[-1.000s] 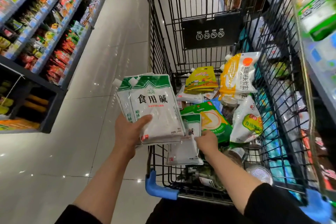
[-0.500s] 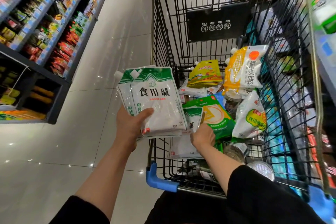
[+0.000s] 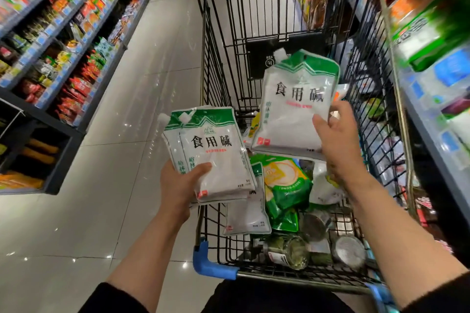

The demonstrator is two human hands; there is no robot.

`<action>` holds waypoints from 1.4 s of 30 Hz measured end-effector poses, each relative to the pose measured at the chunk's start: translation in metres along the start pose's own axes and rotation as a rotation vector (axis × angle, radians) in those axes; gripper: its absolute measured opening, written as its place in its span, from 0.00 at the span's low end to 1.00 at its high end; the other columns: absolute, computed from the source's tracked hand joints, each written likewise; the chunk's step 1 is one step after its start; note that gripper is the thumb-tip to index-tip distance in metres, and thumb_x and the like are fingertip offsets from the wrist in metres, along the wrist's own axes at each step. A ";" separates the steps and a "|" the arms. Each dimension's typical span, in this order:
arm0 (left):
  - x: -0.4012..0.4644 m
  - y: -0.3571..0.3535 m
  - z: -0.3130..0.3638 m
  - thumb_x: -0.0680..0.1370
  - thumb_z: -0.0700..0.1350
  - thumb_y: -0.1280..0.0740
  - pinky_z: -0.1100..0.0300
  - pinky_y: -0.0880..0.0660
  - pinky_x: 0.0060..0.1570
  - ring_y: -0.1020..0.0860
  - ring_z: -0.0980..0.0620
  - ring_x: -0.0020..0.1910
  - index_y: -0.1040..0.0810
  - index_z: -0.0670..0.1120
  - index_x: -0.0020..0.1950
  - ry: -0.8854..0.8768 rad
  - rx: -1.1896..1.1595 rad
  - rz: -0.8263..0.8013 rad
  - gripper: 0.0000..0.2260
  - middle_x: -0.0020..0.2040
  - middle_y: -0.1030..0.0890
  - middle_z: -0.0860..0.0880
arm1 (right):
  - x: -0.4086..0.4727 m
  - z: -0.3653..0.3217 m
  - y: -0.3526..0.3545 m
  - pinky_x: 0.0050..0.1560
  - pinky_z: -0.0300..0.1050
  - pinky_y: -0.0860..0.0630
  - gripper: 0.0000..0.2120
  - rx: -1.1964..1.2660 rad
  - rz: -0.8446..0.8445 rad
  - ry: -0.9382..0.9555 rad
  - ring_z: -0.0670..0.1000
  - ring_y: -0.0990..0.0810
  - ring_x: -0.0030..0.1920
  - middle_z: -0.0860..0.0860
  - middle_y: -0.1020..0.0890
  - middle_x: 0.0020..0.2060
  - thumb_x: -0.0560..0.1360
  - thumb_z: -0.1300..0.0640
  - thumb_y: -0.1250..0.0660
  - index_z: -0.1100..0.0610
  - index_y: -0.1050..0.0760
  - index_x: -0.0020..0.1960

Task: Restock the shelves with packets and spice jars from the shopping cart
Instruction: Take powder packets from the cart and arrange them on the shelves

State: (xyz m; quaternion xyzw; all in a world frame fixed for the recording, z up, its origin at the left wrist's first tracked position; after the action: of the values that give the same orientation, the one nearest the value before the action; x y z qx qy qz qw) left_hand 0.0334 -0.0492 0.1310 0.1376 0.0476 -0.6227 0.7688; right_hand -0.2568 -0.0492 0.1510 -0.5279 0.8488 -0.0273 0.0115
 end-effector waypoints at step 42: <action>-0.006 0.034 0.005 0.53 0.44 0.24 0.53 0.18 0.37 0.15 0.44 0.43 0.19 0.44 0.52 0.029 -0.066 0.022 0.27 0.46 0.14 0.44 | -0.062 0.198 -0.075 0.63 0.44 0.32 0.34 -0.423 -0.389 -0.643 0.56 0.30 0.66 0.55 0.30 0.68 0.72 0.63 0.31 0.60 0.43 0.74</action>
State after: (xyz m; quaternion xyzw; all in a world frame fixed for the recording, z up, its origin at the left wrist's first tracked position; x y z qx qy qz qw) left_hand 0.0646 -0.0384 0.1430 0.1214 0.0778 -0.6104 0.7789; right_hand -0.1531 -0.0336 -0.0430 -0.6503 0.6738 0.3116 0.1615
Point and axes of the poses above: each hand's wrist, its own x-axis towards the middle knuckle, its own y-axis out of the back of the hand, z = x × y, the point moved 3 cm from there along x, towards the middle knuckle
